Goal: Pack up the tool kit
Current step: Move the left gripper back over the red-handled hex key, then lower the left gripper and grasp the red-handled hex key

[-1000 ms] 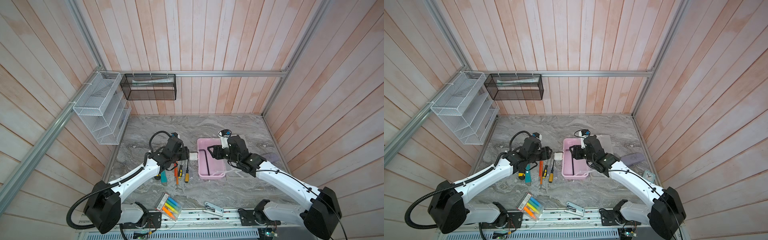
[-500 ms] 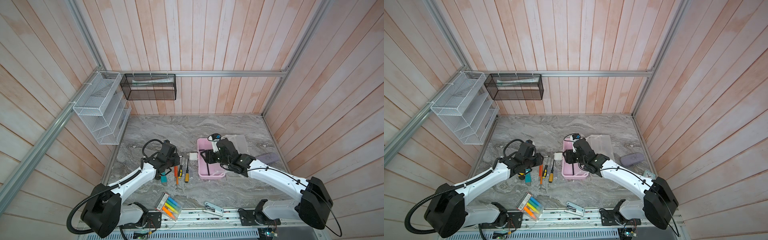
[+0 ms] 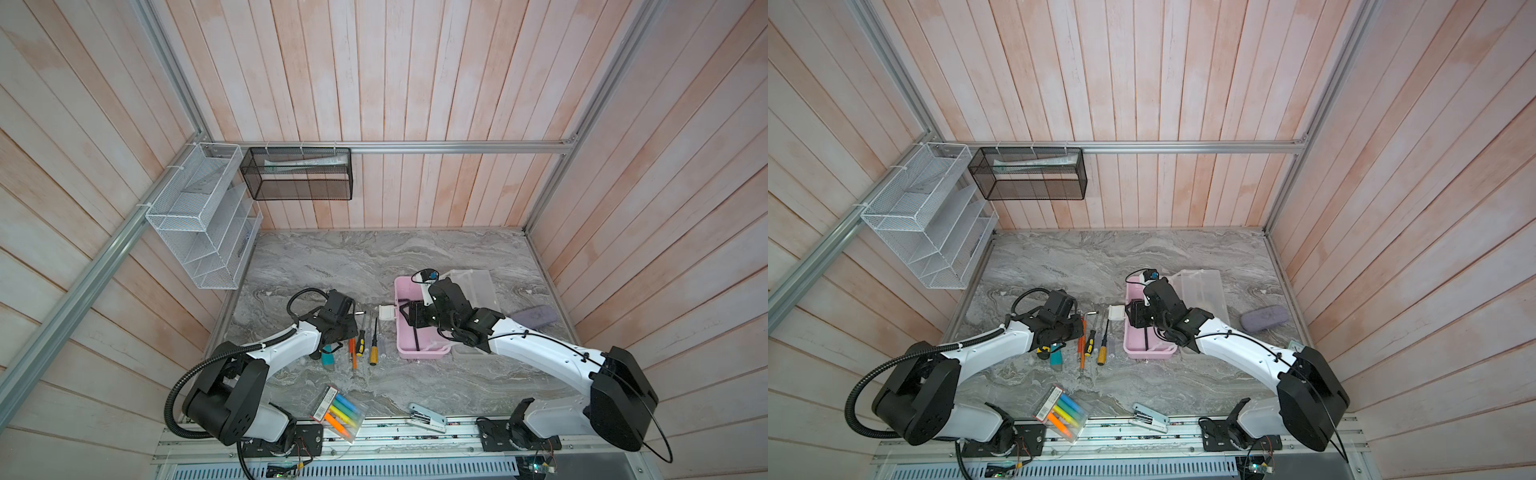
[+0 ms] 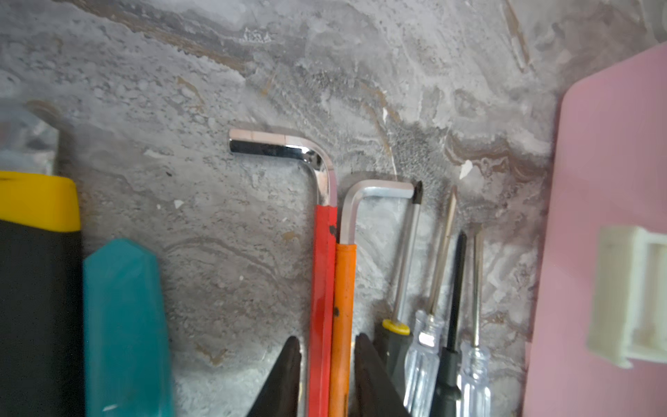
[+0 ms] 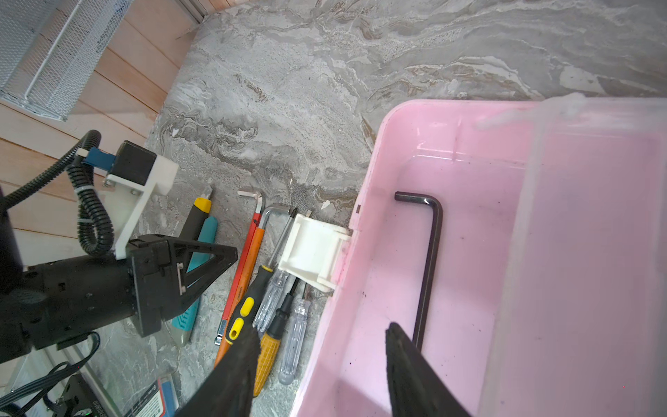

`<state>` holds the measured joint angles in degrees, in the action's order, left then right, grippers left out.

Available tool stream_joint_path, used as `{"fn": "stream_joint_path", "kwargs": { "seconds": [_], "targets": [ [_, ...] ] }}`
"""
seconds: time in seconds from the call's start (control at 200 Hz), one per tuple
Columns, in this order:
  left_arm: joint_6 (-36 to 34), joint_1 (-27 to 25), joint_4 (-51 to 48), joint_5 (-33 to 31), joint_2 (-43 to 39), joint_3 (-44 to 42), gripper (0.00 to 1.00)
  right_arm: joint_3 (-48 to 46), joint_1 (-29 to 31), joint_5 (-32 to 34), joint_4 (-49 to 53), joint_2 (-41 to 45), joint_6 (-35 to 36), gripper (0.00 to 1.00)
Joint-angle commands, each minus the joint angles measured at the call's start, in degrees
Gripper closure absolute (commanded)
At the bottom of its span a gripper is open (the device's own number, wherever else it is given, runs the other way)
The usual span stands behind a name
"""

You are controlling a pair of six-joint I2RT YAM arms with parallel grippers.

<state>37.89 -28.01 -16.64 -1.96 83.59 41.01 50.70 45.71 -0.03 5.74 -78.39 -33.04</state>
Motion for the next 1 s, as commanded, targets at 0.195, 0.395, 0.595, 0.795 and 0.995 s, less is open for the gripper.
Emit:
{"fn": "stream_joint_path", "kwargs": {
  "seconds": [0.195, 0.395, 0.595, 0.795, 0.995],
  "targets": [
    [-1.27, 1.12, 4.11, -0.60, 3.30, -0.48, 0.76, 1.05, 0.17, -0.24, -0.50, -2.60, -0.54, 0.45],
    [-1.83, 1.13, 4.23, -1.21, 5.98, 0.29, 0.78, 1.22, -0.18, -0.81, -0.63, -3.34, -0.27, 0.45],
    [-2.28, 0.64, 2.61, -4.01, 8.22, 1.54, 0.78, 0.99, -1.02, -2.38, -1.20, -4.05, -0.27, 0.45],
    [-2.99, -1.81, -1.86, -9.56, 10.90, 4.53, 0.78, 0.07, -2.17, -4.32, -2.50, -4.13, -0.75, 0.45],
    [-2.78, -4.33, -6.21, -13.51, 13.74, 7.15, 0.73, -0.42, -3.35, -6.21, -3.28, -4.14, -1.23, 0.45]
  ]
}}
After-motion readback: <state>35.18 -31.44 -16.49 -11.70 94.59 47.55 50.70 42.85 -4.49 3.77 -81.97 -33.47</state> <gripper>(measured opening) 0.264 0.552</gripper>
